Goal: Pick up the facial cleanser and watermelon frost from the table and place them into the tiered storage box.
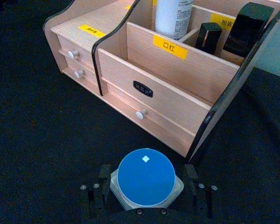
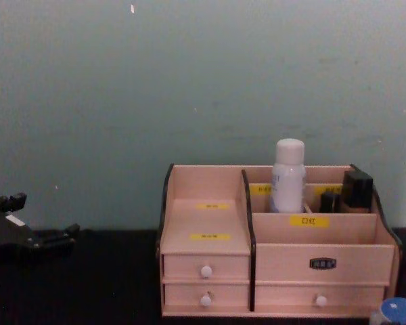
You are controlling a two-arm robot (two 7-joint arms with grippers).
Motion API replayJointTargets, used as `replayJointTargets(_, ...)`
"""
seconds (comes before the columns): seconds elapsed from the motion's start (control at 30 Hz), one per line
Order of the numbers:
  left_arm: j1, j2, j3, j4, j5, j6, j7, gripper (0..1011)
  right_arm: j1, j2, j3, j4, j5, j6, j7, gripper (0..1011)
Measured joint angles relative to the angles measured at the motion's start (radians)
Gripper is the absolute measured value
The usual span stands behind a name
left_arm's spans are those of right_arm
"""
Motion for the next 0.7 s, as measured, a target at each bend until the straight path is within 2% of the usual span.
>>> replayJointTargets(0.43, 0.000, 0.000, 0.000, 0.000, 0.000, 0.000, 0.000, 1001, -0.001, 0.001, 0.001, -0.001, 0.000, 0.000, -0.001, 1000)
replayJointTargets(0.7, 0.000, 0.000, 0.000, 0.000, 0.000, 0.000, 0.000, 1001, -0.001, 0.002, 0.001, -0.002, 0.000, 0.000, -0.001, 860)
